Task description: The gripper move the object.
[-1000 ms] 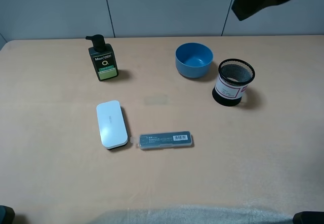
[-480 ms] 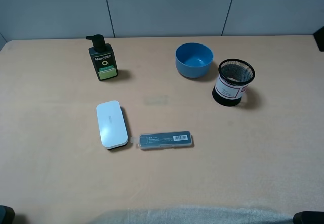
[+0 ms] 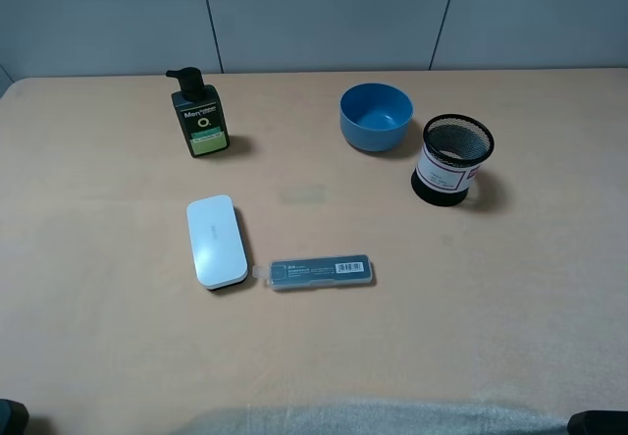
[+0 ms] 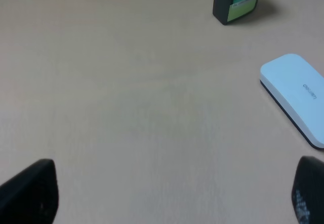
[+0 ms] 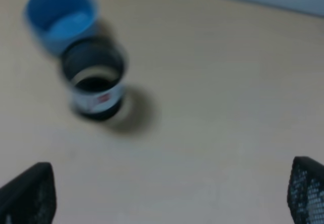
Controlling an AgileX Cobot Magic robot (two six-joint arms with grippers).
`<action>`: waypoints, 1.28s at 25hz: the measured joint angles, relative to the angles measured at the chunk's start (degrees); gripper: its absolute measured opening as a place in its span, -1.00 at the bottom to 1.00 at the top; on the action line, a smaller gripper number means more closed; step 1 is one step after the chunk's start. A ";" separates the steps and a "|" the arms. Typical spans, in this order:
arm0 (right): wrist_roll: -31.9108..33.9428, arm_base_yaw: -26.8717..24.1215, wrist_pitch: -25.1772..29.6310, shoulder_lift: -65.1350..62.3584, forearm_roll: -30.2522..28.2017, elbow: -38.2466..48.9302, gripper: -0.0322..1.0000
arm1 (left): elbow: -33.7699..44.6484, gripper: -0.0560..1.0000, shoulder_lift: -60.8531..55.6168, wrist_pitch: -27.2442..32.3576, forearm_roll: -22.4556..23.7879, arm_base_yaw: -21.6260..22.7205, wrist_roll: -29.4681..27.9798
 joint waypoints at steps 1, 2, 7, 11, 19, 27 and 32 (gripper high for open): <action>0.00 -2.33 -1.13 -2.41 0.17 1.37 0.41 | 0.00 0.86 0.00 0.00 0.00 0.00 0.00; 0.00 -5.00 -2.20 -4.49 0.41 2.62 0.41 | 0.00 0.86 0.00 0.00 0.00 0.00 0.00; 0.00 -15.49 -6.19 -16.45 3.38 10.42 0.41 | 0.00 0.86 0.00 0.00 0.00 0.00 0.00; 0.00 -20.73 -10.00 -25.23 7.45 16.23 0.41 | 0.00 0.86 0.00 0.00 0.00 0.00 0.00; -6.70 -26.57 -8.66 -27.32 16.17 21.68 0.41 | 0.00 0.86 0.00 0.00 0.00 0.00 0.00; -8.59 -26.58 -8.43 -27.32 17.15 21.69 0.41 | 0.00 0.86 0.00 0.00 0.00 0.00 0.00; -8.66 -26.58 -8.43 -27.32 17.15 21.69 0.41 | 0.00 0.86 0.00 0.00 0.00 0.00 0.00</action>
